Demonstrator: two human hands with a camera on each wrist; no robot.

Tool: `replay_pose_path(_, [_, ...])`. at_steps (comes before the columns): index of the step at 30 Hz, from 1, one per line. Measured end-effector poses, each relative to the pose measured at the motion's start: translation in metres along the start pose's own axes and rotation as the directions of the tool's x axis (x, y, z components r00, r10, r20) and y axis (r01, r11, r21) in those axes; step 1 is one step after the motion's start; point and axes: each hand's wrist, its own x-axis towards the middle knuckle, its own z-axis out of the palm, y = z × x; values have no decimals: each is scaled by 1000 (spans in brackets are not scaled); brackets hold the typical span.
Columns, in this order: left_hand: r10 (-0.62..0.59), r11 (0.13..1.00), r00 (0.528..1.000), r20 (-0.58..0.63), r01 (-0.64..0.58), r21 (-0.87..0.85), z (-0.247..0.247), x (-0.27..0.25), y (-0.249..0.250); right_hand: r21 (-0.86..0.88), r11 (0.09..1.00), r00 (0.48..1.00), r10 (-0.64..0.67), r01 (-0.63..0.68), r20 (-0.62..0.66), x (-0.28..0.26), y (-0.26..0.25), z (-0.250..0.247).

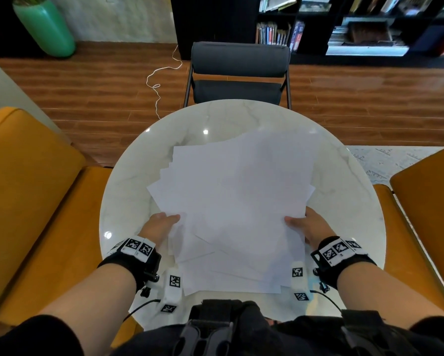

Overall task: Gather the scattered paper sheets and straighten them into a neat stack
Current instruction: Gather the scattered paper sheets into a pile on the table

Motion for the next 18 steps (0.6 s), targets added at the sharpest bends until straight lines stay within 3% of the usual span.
replay_pose_path(3, [-3, 1000, 1000, 8, 3, -7, 5, 1, 3, -125, 992, 999, -22, 15, -49, 5, -1, 7])
replay_pose_path(5, [7, 1000, 1000, 19, -6, -24, 8, 0, 7, -185, 983, 1000, 18, -17, 8, 6, -3, 13])
replay_pose_path(11, [-12, 992, 992, -124, -3, -125, 8, 1, 13, -289, 955, 989, 101, -66, 106, 22, -2, -8])
replay_pose_path(14, [-10, 990, 998, -68, 0, -141, 7, 6, 14, -248, 963, 971, 156, -108, 181, 61, 24, -26])
replay_pose_path(18, [19, 995, 1000, 4, -19, -100, 9, 8, 17, -225, 969, 947, 169, -107, 274, 39, -3, -12])
